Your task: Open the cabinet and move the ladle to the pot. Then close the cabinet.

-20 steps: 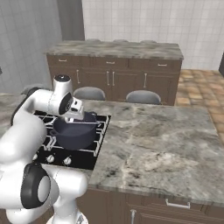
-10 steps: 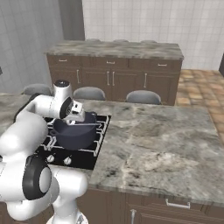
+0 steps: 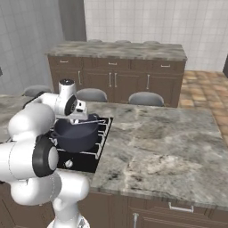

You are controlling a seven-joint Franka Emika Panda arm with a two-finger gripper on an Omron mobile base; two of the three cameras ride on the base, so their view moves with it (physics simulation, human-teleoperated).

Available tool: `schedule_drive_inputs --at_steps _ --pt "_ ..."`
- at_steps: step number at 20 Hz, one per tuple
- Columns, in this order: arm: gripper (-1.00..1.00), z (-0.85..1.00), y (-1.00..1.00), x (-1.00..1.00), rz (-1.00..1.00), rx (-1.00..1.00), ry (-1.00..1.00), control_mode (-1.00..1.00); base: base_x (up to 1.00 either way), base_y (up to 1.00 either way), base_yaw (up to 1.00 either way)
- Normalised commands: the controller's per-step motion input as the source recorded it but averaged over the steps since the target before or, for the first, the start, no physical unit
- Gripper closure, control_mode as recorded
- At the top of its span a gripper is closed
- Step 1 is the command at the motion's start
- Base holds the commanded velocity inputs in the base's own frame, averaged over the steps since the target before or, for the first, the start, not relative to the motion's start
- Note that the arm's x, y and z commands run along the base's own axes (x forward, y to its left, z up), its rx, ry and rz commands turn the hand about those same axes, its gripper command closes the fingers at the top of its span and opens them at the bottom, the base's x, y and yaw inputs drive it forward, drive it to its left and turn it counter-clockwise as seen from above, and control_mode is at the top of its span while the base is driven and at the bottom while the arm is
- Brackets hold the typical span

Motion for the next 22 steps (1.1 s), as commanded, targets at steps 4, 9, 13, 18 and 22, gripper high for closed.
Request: schedule_drive_inputs --at_steps 4,9,13,18,22 --pt "1.00 -0.20 0.05 0.14 0.04 -0.06 0.01 -1.00 0.00 0.00 0.00" --pt "1.00 -0.23 0.02 0.00 0.03 -0.06 0.00 -1.00 0.00 0.00 0.00" --pt "1.00 -0.27 0.01 0.11 0.04 -0.03 0.00 -1.00 0.00 0.00 0.00" --pt "1.00 -0.17 0.00 0.08 0.03 0.00 0.00 -1.00 0.00 0.00 0.00" --pt "1.00 -0.15 0.00 0.14 0.02 0.00 0.00 -1.00 0.00 0.00 0.00"
